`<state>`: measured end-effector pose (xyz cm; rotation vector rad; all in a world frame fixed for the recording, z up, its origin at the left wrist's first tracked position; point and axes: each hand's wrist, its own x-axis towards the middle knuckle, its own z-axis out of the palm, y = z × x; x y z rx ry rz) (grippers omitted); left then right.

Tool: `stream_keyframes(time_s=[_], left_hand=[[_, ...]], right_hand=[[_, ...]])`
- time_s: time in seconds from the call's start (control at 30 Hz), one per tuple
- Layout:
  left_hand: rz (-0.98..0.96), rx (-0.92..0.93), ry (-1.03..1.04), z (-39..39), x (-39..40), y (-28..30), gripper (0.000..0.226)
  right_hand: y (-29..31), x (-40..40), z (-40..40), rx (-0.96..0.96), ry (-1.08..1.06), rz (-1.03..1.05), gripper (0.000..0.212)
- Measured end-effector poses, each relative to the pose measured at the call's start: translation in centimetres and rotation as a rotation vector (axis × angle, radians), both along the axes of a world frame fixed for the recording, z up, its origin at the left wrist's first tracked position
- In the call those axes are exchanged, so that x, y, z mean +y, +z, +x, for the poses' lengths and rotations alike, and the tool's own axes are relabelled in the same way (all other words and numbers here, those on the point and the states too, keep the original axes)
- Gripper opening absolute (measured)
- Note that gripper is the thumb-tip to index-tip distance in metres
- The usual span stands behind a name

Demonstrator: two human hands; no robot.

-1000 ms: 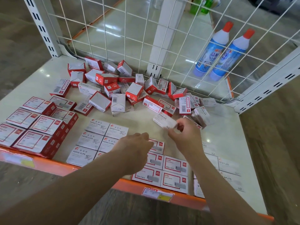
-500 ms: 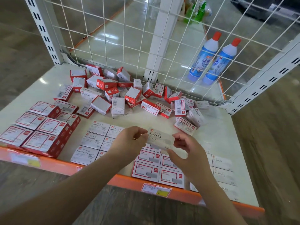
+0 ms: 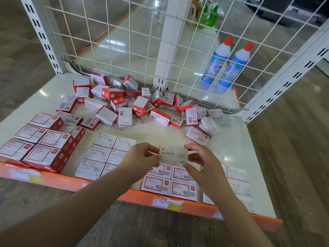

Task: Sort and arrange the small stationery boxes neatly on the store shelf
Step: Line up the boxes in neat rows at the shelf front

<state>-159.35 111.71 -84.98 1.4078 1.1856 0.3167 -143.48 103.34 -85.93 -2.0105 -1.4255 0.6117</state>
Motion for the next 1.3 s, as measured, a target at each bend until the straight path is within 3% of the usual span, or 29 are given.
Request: stream_keyframes(time_s=[0.23,0.37,0.6,0.73,0.97,1.3], left_hand=[[0.026,0.051,-0.064,1.1,-0.5,0.0,0.011],[0.139,0.122,-0.105,2.3,-1.3,-0.1,0.005],[0.351,0.338,-0.312,4.8,-3.3,-0.5,0.032],[0.366,0.342,-0.448,6.4,-5.0,-0.9,0.038],[0.678,0.499,-0.828,10.0,-6.3,-1.8,0.054],[0.804,0.596,-0.932,13.8,-5.8,-2.7,0.056]], right_hand=[[0.3,-1.1,0.7,0.006,-0.044,-0.075,0.038],[0.3,-2.1,1.7,0.059,-0.106,-0.09,0.037],[-0.4,-5.0,4.4,0.109,-0.22,-0.085,0.04],[-1.0,-7.0,6.6,0.14,-0.322,-0.069,0.038],[-2.5,-9.0,10.2,0.148,-0.448,-0.041,0.041],[-2.4,-8.5,13.5,0.071,-0.458,-0.032,0.042]])
